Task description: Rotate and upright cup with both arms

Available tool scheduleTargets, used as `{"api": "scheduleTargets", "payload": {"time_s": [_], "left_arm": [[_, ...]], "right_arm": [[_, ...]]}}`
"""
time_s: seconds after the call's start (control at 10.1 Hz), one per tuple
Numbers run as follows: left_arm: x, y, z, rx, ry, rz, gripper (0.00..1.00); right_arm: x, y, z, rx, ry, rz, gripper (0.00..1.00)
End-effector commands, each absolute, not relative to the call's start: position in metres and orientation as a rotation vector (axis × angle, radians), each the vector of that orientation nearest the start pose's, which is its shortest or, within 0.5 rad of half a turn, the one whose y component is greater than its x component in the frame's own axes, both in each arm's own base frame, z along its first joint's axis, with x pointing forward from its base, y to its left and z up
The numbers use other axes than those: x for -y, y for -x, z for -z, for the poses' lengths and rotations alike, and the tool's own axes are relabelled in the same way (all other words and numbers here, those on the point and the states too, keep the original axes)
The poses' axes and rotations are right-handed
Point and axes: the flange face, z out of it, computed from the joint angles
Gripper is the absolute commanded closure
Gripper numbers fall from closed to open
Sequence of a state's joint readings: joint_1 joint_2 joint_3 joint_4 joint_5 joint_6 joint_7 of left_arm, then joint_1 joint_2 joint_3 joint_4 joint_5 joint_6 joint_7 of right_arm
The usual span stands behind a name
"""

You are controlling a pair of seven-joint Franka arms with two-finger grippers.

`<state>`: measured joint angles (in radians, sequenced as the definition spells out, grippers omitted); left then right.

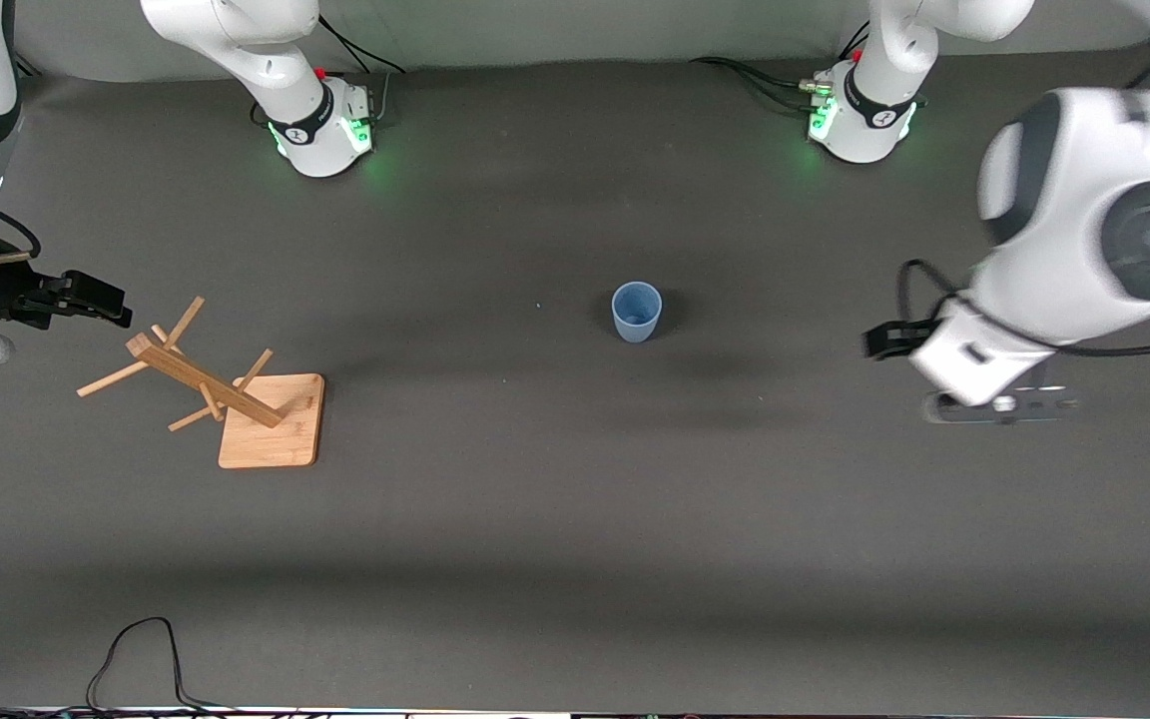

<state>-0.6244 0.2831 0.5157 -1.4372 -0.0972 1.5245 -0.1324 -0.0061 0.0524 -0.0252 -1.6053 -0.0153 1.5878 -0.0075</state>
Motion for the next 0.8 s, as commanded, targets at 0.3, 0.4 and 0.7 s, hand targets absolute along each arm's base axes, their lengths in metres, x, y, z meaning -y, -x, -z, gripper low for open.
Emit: {"api": "scheduleTargets", "payload": {"time_s": [0.3, 0.4, 0.7], "left_arm": [[0.025, -0.588, -0.596, 0.084, 3.084, -0.175, 0.00], [0.010, -0.585, -0.600, 0.089, 3.096, -0.180, 0.00], [-0.012, -0.573, -0.617, 0.096, 3.154, -0.150, 0.00]], "right_arm": [[0.021, -0.567, -0.586, -0.050, 3.160, -0.105, 0.00], [0.020, -0.566, -0.587, -0.047, 3.160, -0.102, 0.00], [0.020, -0.568, -0.586, -0.047, 3.160, -0.102, 0.00]]}}
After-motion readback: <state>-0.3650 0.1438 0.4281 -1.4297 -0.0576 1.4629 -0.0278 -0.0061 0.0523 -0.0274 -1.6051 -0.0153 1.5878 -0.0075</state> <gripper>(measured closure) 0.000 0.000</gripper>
